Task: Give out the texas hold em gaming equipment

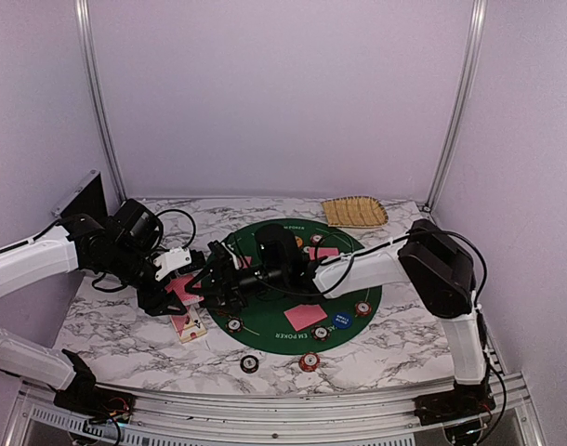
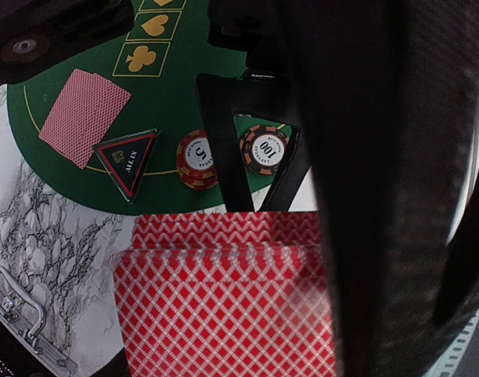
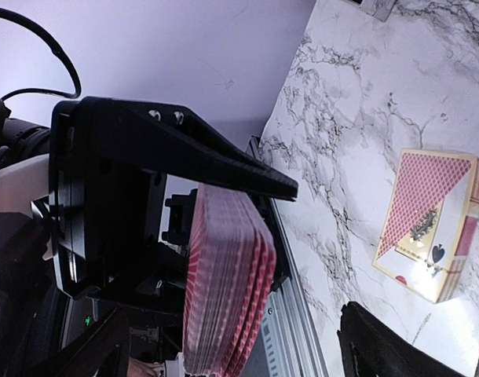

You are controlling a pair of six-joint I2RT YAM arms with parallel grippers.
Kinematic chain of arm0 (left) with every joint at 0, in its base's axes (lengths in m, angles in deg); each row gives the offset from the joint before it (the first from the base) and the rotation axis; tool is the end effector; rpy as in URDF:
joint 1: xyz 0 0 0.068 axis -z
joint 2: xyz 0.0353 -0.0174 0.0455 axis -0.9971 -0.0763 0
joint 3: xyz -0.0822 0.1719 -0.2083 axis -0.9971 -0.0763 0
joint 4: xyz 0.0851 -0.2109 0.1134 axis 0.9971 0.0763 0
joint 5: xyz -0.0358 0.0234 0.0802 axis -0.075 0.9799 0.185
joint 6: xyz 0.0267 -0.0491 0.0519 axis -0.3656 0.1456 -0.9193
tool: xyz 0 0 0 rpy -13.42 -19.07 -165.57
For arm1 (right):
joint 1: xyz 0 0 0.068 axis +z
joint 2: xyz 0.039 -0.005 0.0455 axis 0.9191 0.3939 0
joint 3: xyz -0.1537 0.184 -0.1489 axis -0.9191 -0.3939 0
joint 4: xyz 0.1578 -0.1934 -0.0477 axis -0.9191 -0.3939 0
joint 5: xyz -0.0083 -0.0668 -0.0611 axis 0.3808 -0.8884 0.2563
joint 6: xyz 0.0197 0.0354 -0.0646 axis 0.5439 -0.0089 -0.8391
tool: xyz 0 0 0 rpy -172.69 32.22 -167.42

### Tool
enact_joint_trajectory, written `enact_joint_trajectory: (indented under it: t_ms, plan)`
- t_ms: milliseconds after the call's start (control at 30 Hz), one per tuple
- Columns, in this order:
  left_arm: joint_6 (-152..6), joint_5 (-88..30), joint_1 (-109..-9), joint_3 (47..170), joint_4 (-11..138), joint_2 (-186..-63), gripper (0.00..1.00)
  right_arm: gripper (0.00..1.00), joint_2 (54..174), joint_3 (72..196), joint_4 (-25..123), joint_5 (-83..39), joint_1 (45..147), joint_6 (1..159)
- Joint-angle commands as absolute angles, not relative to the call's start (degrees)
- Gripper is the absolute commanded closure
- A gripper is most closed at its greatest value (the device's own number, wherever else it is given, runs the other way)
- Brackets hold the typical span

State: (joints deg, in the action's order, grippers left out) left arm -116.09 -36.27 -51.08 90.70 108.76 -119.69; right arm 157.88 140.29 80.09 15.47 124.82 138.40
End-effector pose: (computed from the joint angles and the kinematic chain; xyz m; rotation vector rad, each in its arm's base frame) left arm 0.1903 -0.1521 0.2490 1.4939 2.0981 -0.3685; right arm 0.2299 0.4548 0.1938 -0.6097 2.2909 2.0287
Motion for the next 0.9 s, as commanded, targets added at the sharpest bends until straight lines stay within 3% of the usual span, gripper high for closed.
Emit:
enact_joint_trajectory:
  t_ms: [0,567,867]
  plan:
    - [-116.2,-37.3,-51.3,91.9,109.2,-119.4,1.0,0.1,160.7,145.2,80.6,16.6,125.6,139.5]
    - [-116.0,-37.4,-51.3,91.9,109.2,-119.5,1.0,0.14,168.9,155.7,77.6,17.0,126.5,142.2]
    - [-116.1,-37.4,-51.3,91.7,109.2,-119.3,1.0,0.21,168.5,153.0,77.0,15.7,125.2,143.1]
